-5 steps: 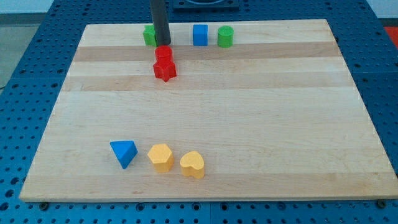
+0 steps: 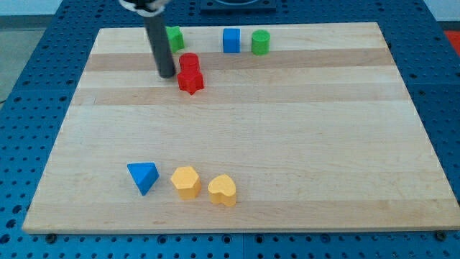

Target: Point your arm to the green circle

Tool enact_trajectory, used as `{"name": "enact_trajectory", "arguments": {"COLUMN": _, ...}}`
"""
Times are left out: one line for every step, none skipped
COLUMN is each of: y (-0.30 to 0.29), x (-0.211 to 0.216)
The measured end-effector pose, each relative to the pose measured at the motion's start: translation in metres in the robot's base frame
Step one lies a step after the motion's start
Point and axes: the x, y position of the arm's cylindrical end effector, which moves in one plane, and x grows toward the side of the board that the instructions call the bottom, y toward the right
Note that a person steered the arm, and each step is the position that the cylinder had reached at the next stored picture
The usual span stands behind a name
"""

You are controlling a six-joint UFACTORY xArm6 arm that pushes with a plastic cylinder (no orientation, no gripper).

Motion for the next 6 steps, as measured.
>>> {"name": "enact_trajectory", "arguments": {"y": 0.039, "x": 0.001}}
{"name": "enact_trajectory", "arguments": {"y": 0.055, "x": -0.010}}
{"name": "enact_trajectory", "arguments": {"y": 0.064, "x": 0.005}}
{"name": "enact_trajectory", "arguments": {"y": 0.047, "x": 0.007}}
{"name": "enact_trajectory", "arguments": {"y": 0.098, "x": 0.008}}
{"name": "enact_trajectory", "arguments": {"y": 0.152, "x": 0.044}}
